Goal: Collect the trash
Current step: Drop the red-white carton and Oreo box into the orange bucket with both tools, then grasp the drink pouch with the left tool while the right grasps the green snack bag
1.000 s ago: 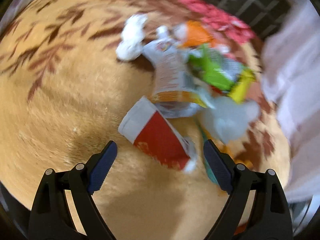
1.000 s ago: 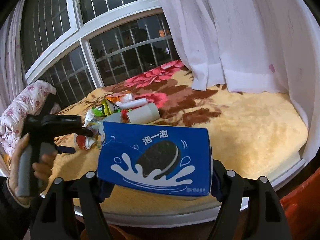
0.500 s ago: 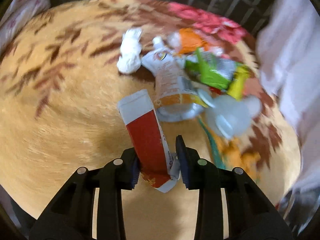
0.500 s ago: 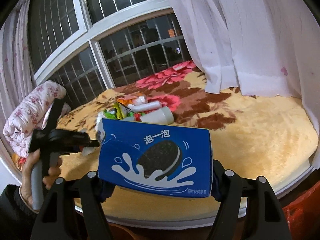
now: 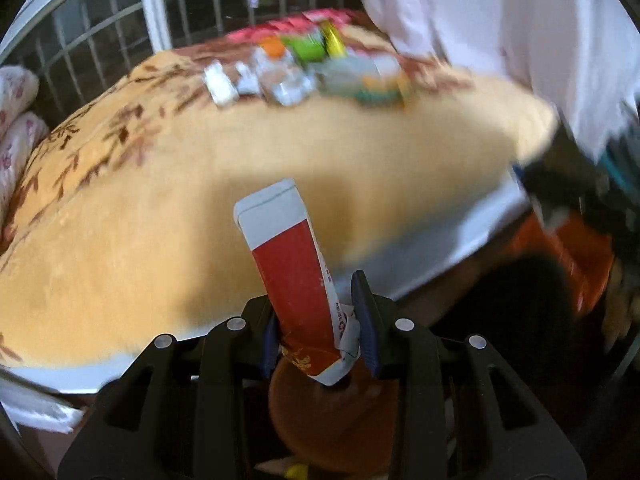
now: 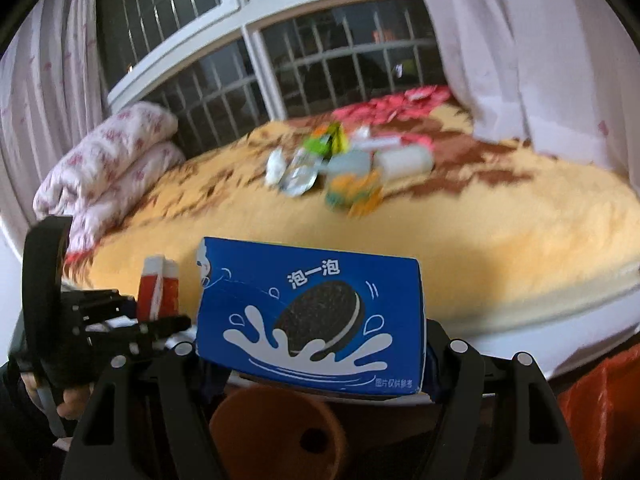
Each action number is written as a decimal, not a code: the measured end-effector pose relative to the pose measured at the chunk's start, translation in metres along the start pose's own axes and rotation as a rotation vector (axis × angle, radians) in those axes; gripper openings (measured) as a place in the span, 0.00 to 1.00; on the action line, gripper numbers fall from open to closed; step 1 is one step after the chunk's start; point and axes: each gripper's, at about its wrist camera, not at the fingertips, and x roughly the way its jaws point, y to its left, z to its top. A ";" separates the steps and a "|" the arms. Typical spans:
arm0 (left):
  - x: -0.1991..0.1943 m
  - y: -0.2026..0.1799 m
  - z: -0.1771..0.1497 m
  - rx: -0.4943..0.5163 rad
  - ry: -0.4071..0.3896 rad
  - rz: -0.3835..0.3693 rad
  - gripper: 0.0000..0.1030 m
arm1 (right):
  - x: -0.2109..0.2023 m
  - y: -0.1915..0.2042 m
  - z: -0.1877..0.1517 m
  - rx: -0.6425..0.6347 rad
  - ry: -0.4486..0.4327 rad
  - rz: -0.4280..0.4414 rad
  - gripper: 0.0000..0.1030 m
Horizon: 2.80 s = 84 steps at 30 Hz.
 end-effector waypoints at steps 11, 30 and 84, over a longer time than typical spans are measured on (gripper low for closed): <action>0.034 0.006 -0.101 0.060 0.182 -0.043 0.31 | 0.042 0.039 -0.082 -0.015 0.265 0.031 0.69; 0.073 0.022 -0.108 0.023 0.304 0.004 0.88 | 0.089 0.038 -0.112 0.001 0.434 0.092 0.86; 0.190 0.119 0.245 -0.613 0.149 -0.086 0.61 | 0.050 -0.076 0.039 0.094 0.003 -0.025 0.88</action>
